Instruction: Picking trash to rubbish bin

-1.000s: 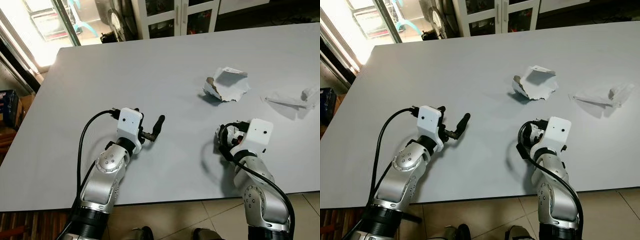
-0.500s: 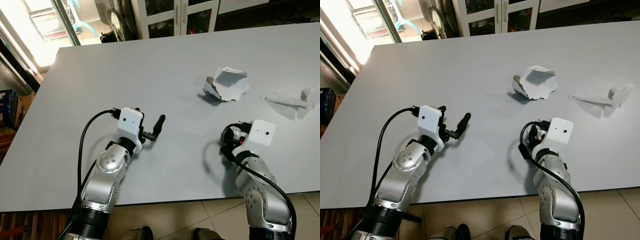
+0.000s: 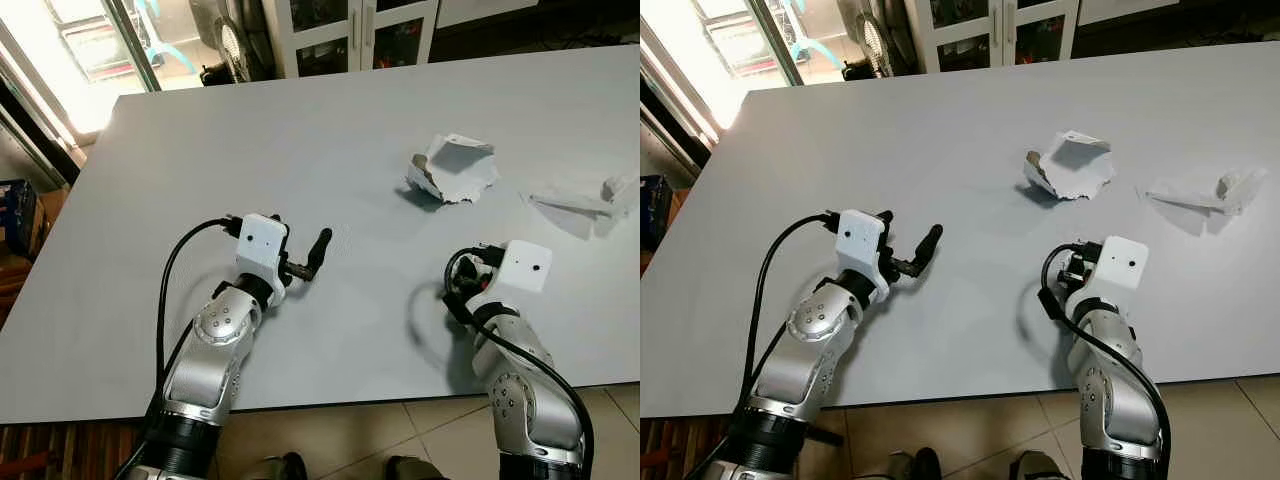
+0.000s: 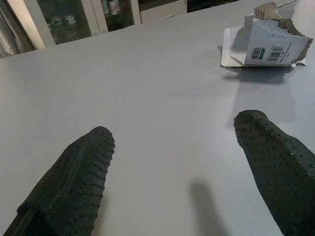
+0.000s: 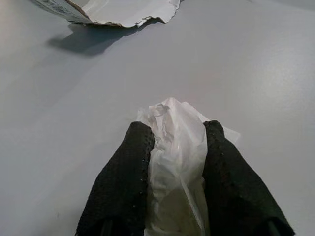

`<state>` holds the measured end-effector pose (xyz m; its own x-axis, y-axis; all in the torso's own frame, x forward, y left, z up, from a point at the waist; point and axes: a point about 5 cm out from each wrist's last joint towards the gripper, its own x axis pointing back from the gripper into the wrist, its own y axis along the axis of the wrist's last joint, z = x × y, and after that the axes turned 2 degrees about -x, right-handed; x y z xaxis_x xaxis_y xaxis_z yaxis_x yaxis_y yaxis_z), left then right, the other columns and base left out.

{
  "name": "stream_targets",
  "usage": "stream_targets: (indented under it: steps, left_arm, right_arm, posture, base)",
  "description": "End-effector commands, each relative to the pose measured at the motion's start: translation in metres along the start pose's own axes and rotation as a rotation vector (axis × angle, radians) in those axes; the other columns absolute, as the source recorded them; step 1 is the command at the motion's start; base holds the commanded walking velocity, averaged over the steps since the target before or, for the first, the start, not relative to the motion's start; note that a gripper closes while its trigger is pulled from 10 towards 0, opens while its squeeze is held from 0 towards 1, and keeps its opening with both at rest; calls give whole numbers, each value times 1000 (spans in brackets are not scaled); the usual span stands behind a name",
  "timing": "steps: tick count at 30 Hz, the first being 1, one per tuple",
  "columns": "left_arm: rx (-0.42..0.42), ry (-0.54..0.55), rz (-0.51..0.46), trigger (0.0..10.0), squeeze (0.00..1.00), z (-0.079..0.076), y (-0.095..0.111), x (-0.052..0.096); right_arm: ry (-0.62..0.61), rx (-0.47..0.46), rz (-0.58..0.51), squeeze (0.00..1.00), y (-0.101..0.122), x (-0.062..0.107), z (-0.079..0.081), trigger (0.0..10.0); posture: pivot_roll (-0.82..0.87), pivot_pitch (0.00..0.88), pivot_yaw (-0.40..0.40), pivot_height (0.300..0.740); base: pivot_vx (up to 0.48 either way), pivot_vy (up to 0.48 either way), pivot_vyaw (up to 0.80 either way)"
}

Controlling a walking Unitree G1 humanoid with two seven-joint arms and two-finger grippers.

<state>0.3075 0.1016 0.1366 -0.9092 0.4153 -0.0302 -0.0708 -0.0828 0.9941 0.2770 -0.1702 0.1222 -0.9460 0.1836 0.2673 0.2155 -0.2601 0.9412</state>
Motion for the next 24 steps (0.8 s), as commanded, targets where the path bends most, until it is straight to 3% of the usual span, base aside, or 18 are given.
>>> stream_targets:
  steps: [1,24]
  left_arm:
    - [-3,2,10,10000,0,0,-1,0]
    - [22,-1,9,10000,0,-3,-1,-5]
  right_arm:
    - [-7,-9,138,0,-27,1,-4,0]
    - [-58,4,88,0,-17,0,-13,0]
  posture:
    - [-114,147,110,740]
    - [-119,135,108,740]
  base:
    - [0,0,0]
    - [0,0,0]
